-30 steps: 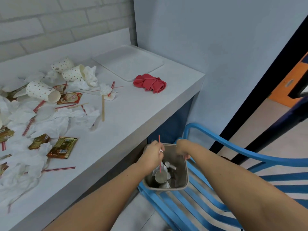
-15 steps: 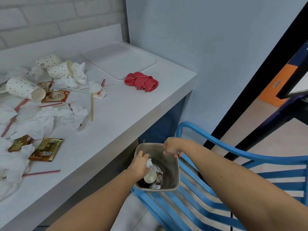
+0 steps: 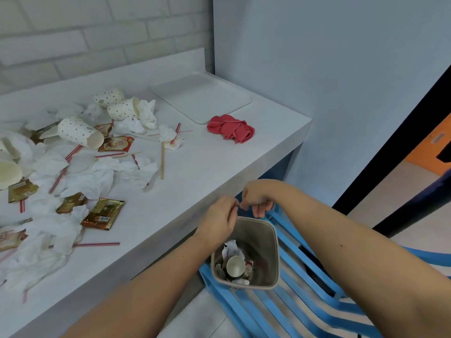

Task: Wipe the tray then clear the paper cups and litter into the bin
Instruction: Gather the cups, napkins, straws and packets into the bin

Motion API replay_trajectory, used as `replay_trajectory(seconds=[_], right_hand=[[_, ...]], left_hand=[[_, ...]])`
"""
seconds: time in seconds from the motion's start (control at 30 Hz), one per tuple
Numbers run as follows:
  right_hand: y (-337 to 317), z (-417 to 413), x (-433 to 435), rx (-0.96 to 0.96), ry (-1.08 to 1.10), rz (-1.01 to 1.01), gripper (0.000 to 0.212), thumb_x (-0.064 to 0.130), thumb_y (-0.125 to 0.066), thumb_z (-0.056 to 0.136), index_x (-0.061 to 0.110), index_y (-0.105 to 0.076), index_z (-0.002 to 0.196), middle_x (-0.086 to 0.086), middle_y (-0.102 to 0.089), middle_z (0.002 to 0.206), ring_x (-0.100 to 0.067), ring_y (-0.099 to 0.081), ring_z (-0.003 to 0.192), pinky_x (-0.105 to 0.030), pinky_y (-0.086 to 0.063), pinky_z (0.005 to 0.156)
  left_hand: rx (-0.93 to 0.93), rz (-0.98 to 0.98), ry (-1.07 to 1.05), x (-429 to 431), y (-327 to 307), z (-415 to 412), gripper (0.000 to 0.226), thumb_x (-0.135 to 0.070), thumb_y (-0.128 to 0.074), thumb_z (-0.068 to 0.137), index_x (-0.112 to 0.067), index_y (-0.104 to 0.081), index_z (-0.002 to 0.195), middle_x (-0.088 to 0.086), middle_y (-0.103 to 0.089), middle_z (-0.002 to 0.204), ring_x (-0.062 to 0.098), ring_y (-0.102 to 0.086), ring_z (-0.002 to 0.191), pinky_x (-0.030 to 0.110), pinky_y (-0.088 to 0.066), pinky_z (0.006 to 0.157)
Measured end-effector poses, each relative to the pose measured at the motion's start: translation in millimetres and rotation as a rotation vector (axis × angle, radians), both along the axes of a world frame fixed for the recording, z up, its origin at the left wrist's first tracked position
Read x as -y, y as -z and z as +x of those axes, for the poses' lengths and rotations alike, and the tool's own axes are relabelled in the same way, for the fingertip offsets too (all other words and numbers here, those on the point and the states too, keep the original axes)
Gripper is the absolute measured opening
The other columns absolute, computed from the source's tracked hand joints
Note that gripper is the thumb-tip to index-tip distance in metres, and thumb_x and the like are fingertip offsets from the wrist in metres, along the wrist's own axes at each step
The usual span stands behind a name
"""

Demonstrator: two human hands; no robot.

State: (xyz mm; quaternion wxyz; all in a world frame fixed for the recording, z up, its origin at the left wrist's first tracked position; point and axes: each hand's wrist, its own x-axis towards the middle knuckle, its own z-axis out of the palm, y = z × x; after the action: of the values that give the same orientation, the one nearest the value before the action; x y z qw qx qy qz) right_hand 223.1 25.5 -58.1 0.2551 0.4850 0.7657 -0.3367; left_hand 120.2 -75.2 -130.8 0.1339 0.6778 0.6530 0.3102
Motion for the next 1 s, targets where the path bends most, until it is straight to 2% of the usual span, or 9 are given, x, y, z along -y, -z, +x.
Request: replay_trajectory(seconds=[0.17, 0.27, 0.37, 0.43, 0.6, 0.67, 0.8, 0.9, 1.0], right_hand=[[-41.0, -33.3, -3.7, -0.104, -0.08, 0.089, 0.022, 0.022, -0.05, 0.093, 0.012, -0.06, 0.077, -0.004, -0.06, 0.061, -0.013, -0.053, 0.051, -0.023, -0.035, 0.051], [-52.5, -55.6, -2.9, -0.173, -0.114, 0.133, 0.022, 0.02, -0.049, 0.094, 0.011, -0.059, 0.076, -0.004, -0.058, 0.061, -0.014, -0.05, 0.051, -0.022, -0.033, 0.049], [-52.6, -79.9, 1.2, -0.277, -0.101, 0.179, 0.015, 0.019, -0.051, 0.094, 0.008, -0.06, 0.087, -0.004, -0.059, 0.062, -0.014, -0.05, 0.051, -0.021, -0.036, 0.049], [-48.7, -95.4, 4.5, -0.326, -0.09, 0.192, 0.011, 0.017, -0.053, 0.093, 0.008, -0.059, 0.091, -0.006, -0.06, 0.066, -0.015, -0.05, 0.053, -0.022, -0.038, 0.049], [-30.4, -130.0, 6.0, -0.39, -0.064, 0.262, 0.017, 0.01, -0.049, 0.09, 0.002, -0.063, 0.096, -0.012, -0.059, 0.084, -0.023, -0.053, 0.067, -0.025, -0.043, 0.055], [-22.8, -141.4, 4.1, -0.412, -0.056, 0.334, 0.014, 0.008, -0.047, 0.089, 0.005, -0.061, 0.086, -0.008, -0.057, 0.084, -0.02, -0.051, 0.067, -0.023, -0.04, 0.053], [-8.2, -163.8, -2.0, -0.438, -0.009, 0.434, 0.032, 0.008, -0.047, 0.089, 0.009, -0.04, 0.058, 0.0, -0.045, 0.064, -0.019, -0.044, 0.068, -0.022, -0.029, 0.049], [1.2, -179.5, -5.1, -0.475, 0.04, 0.456, 0.035, 0.015, -0.052, 0.089, 0.011, -0.036, 0.058, 0.0, -0.041, 0.063, -0.02, -0.045, 0.078, -0.022, -0.026, 0.049], [5.9, -192.6, -6.0, -0.505, 0.09, 0.472, 0.042, 0.03, -0.057, 0.09, 0.016, -0.03, 0.06, 0.001, -0.032, 0.066, -0.02, -0.04, 0.082, -0.02, -0.019, 0.048]], left_hand=[[0.071, 0.189, -0.055, 9.8, -41.8, -18.2, 0.014, -0.006, -0.05, 0.091, -0.003, -0.063, 0.097, 0.005, -0.058, 0.086, 0.009, -0.046, 0.07, 0.002, -0.033, 0.068], [0.011, 0.202, -0.13, 11.3, -55.8, -41.2, 0.016, -0.009, -0.051, 0.091, -0.005, -0.063, 0.102, 0.007, -0.06, 0.094, 0.01, -0.049, 0.072, 0.012, -0.037, 0.07], [-0.121, 0.182, -0.277, 11.8, -64.6, -73.7, 0.021, -0.012, -0.051, 0.091, -0.009, -0.062, 0.109, 0.007, -0.056, 0.11, 0.017, -0.053, 0.095, 0.018, -0.039, 0.082], [-0.241, 0.123, -0.39, 10.3, -68.5, -97.2, 0.027, -0.014, -0.051, 0.09, -0.013, -0.058, 0.116, 0.007, -0.048, 0.123, 0.021, -0.044, 0.112, 0.026, -0.037, 0.091], [-0.407, -0.216, -0.554, 5.0, -70.7, -138.6, 0.055, -0.031, -0.05, 0.092, -0.021, -0.029, 0.142, 0.004, -0.029, 0.147, 0.029, -0.03, 0.131, 0.044, -0.032, 0.103], [-0.443, -0.272, -0.534, 3.8, -66.2, -147.3, 0.055, -0.034, -0.047, 0.094, -0.024, -0.025, 0.144, 0.005, -0.034, 0.144, 0.03, -0.033, 0.129, 0.044, -0.032, 0.103], [-0.425, -0.291, -0.446, 1.4, -55.4, -160.1, 0.036, -0.023, -0.046, 0.096, -0.018, -0.047, 0.132, 0.01, -0.046, 0.126, 0.028, -0.043, 0.116, 0.038, -0.037, 0.094], [-0.282, -0.247, -0.402, -0.8, -48.8, -167.6, 0.025, -0.011, -0.049, 0.094, -0.004, -0.057, 0.116, 0.015, -0.049, 0.113, 0.03, -0.047, 0.107, 0.034, -0.04, 0.086], [-0.12, -0.108, -0.427, -2.0, -53.3, -175.1, 0.018, 0.001, -0.047, 0.091, 0.004, -0.058, 0.105, 0.014, -0.044, 0.102, 0.028, -0.048, 0.098, 0.022, -0.031, 0.073]])
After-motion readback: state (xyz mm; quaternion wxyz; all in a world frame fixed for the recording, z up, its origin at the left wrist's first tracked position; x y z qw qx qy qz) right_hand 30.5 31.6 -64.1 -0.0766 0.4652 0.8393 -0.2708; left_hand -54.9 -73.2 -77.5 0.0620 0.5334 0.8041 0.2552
